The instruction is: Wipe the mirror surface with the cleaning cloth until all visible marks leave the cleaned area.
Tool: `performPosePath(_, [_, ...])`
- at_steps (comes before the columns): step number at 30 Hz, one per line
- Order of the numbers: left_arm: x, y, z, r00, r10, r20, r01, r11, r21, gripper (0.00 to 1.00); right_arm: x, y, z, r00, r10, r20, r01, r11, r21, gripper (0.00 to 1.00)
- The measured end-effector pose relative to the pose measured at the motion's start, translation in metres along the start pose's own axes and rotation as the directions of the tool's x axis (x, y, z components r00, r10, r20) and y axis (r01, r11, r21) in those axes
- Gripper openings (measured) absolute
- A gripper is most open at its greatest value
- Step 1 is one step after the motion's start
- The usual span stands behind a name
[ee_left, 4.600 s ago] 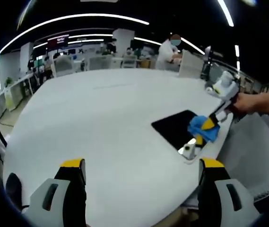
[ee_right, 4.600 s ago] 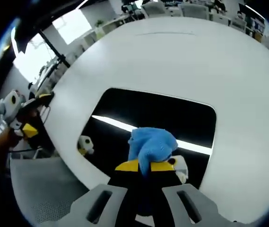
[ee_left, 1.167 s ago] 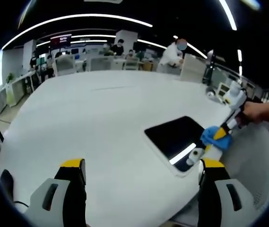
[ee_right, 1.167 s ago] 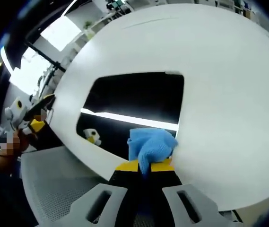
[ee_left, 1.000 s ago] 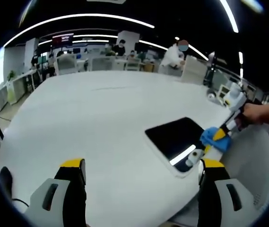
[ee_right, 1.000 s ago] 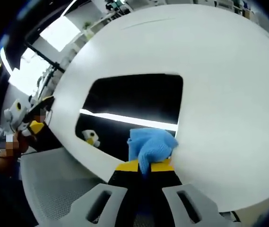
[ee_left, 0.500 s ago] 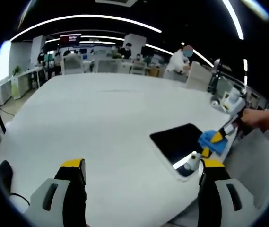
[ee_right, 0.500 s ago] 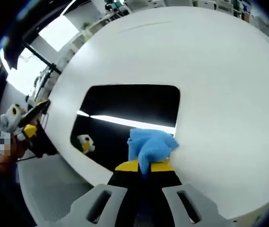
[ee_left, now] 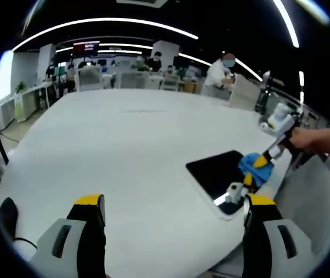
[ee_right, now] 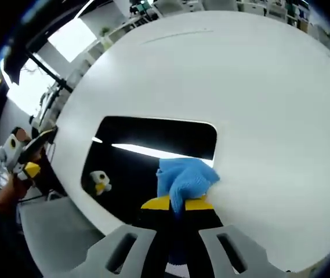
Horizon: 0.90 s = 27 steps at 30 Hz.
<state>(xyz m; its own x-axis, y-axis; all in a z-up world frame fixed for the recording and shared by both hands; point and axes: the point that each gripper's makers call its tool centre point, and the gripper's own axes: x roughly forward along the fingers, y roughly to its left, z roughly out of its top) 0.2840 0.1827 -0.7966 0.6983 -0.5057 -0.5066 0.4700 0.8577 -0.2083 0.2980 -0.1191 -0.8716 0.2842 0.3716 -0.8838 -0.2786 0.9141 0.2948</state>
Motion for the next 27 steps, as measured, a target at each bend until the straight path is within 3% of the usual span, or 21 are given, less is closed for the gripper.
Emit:
performPosePath(12, [0.001,0.001,0.007,1.000,-0.005,0.020,0.005,1.000,-0.023,1.00,0.005,-0.009,0.020,1.000,-0.015,0.010,0.015,1.000,-0.003,0.00])
performPosePath(27, [0.001,-0.003,-0.003,1.000,-0.001,0.004,0.002,0.999,-0.033,1.00,0.014,-0.019,0.051,0.999,-0.040,0.028,0.040,0.999,-0.016,0.00])
